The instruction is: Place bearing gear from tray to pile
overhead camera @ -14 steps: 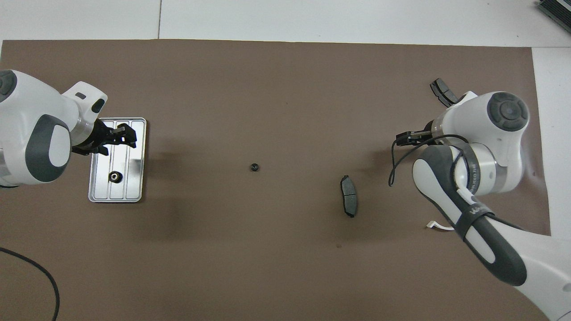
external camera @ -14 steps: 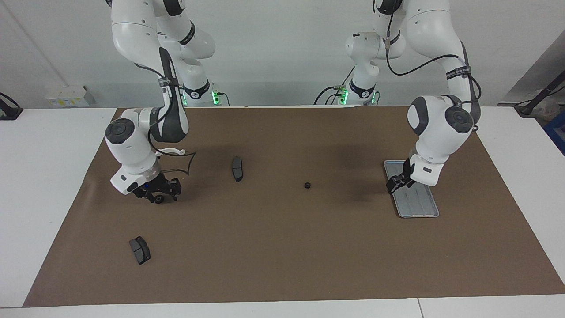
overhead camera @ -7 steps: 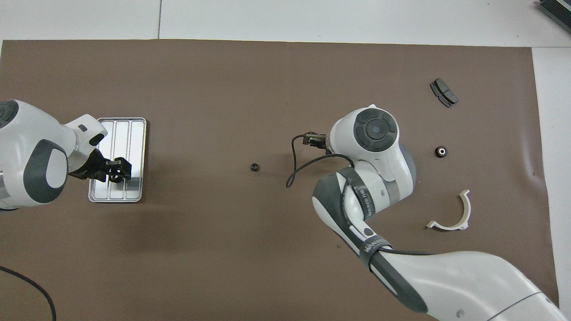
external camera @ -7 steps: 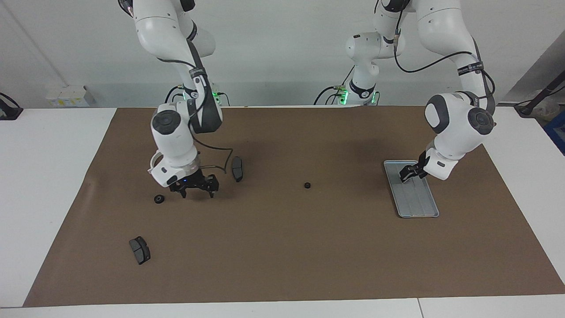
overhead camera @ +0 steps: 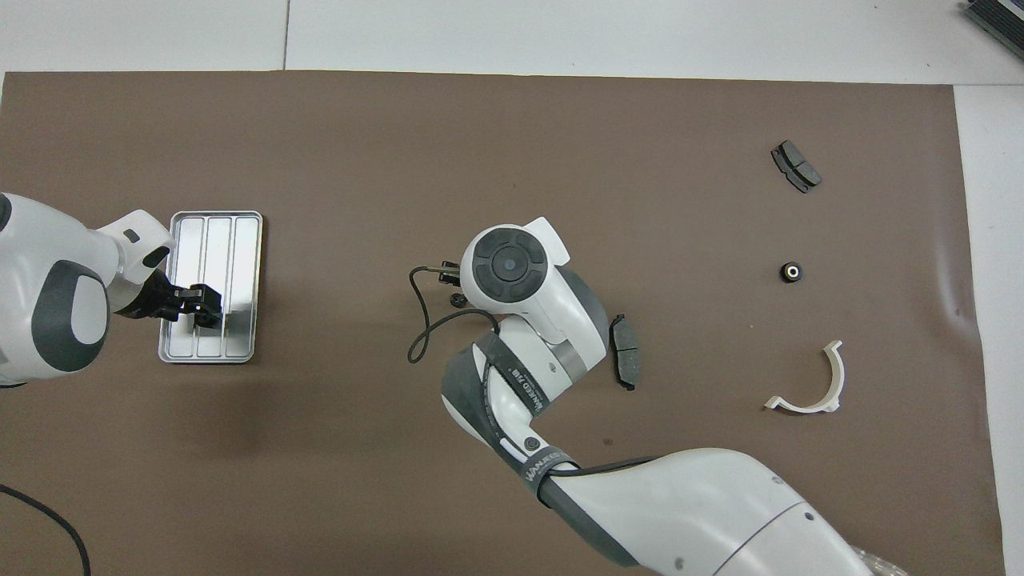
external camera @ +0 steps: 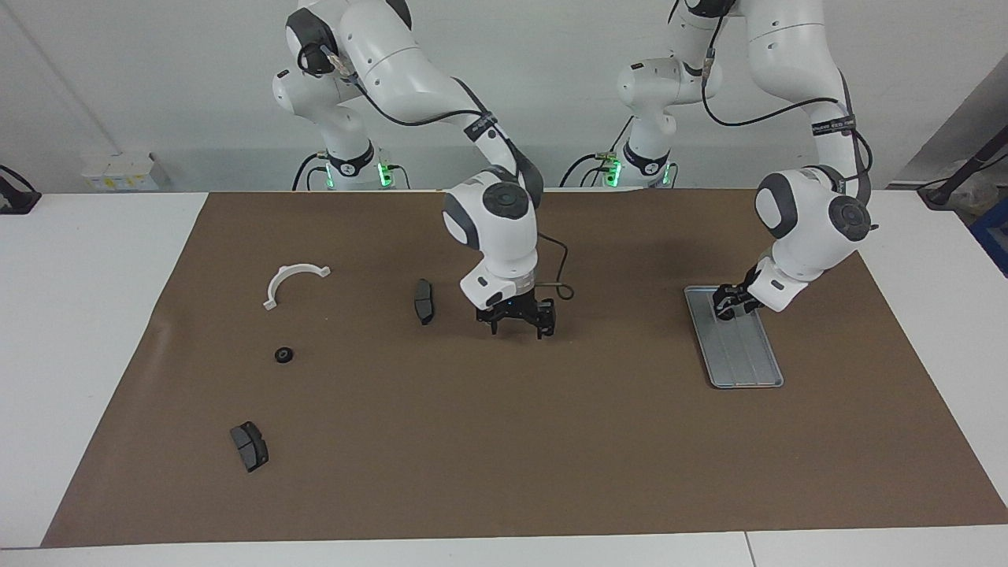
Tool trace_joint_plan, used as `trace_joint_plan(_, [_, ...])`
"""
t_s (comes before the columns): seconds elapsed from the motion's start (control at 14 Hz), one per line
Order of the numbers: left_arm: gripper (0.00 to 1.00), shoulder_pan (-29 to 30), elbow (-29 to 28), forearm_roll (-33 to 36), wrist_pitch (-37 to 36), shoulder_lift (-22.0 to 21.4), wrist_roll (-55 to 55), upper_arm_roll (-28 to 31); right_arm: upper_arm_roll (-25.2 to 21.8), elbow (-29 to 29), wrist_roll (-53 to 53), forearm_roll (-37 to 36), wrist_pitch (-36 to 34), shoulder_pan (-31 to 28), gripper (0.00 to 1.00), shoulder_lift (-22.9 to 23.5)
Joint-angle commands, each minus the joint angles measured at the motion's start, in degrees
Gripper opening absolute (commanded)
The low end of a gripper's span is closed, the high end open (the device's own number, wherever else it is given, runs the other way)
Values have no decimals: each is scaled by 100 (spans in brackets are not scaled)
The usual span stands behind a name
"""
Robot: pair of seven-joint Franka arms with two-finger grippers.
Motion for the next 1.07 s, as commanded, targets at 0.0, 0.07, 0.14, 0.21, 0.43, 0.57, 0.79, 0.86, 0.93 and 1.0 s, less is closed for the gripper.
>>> trace_joint_plan(0.0, [68, 39, -187, -26, 352, 15, -4, -51, -24, 424, 104, -37, -221, 100, 76, 265])
trace_joint_plan(0.07, [67, 4, -213, -26, 396, 15, -22, -42, -24, 459, 104, -64, -221, 231, 72, 309])
trace_joint_plan(0.14, [65, -14, -214, -26, 405, 15, -83, -51, -15, 459, 104, -99, -212, 267, 68, 318])
trace_joint_plan(0.21, [62, -14, -214, -26, 449, 23, -127, -51, -24, 459, 104, -108, -204, 268, 64, 335])
trace_joint_plan(0.43, [52, -23, -222, -26, 476, 50, -127, -51, -24, 538, 104, -178, -186, 338, 59, 476])
trace_joint_plan(0.57, [42, -32, -231, -26, 467, 50, -119, -51, -15, 538, 104, -222, -186, 338, 48, 476])
trace_joint_plan(0.79, [24, -40, -231, -26, 450, 50, -92, -51, -24, 556, 104, -248, -107, 338, 38, 502])
trace_joint_plan(0.86, [20, -40, -222, -26, 450, 50, -83, -42, -24, 556, 104, -318, -107, 338, 31, 502])
trace_joint_plan(0.93, [16, -40, -179, -18, 450, 59, -92, -51, -24, 556, 104, -336, -124, 338, 17, 502])
trace_joint_plan(1.0, [13, -49, -135, -17, 432, 85, -110, -42, -24, 564, 113, -345, -177, 338, 1, 494])
